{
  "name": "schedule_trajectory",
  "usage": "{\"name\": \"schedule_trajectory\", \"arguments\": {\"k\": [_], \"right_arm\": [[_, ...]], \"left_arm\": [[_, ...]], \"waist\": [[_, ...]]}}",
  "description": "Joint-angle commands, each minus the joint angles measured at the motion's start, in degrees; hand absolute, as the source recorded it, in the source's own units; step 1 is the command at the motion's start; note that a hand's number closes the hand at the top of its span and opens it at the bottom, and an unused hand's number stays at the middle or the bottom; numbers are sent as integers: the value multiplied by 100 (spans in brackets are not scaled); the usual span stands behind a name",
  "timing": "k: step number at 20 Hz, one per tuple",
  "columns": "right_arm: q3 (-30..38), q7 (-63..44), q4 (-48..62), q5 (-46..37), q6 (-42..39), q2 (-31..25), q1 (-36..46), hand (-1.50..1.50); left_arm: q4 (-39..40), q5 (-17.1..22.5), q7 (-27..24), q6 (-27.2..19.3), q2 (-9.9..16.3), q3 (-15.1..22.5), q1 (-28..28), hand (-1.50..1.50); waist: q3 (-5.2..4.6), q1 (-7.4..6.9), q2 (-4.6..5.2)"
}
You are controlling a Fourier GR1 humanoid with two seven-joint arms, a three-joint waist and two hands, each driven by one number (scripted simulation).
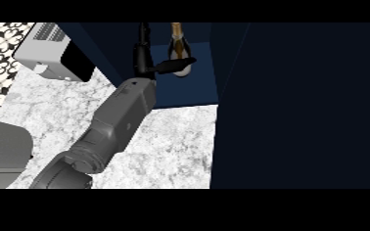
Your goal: Pick up the wine, place it into the cabinet and close the cabinet
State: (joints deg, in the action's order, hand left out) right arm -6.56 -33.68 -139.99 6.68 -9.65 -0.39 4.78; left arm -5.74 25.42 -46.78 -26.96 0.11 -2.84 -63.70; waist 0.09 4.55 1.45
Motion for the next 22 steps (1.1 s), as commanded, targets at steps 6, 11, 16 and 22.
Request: {"name": "schedule_trajectory", "arguments": {"k": [6,11,16,22], "right_arm": [[92,-164,-357,211,-36,-77,-185,-150],[38,45,-161,298,-73,-8,-180,-150],[-164,-28,-414,48,36,37,-427,-150],[-171,-307,-325,122,192,37,70,-150]], "left_arm": [[24,-121,-212,665,240,31,296,-150],[54,-129,-275,979,122,12,404,-150],[-18,-108,-207,1014,-11,25,314,-150],[-109,271,-483,1304,-11,25,592,-150]], "waist": [[-17,-80,-14],[-16,-88,1],[-15,-131,-53],[-20,-96,-62]]}}
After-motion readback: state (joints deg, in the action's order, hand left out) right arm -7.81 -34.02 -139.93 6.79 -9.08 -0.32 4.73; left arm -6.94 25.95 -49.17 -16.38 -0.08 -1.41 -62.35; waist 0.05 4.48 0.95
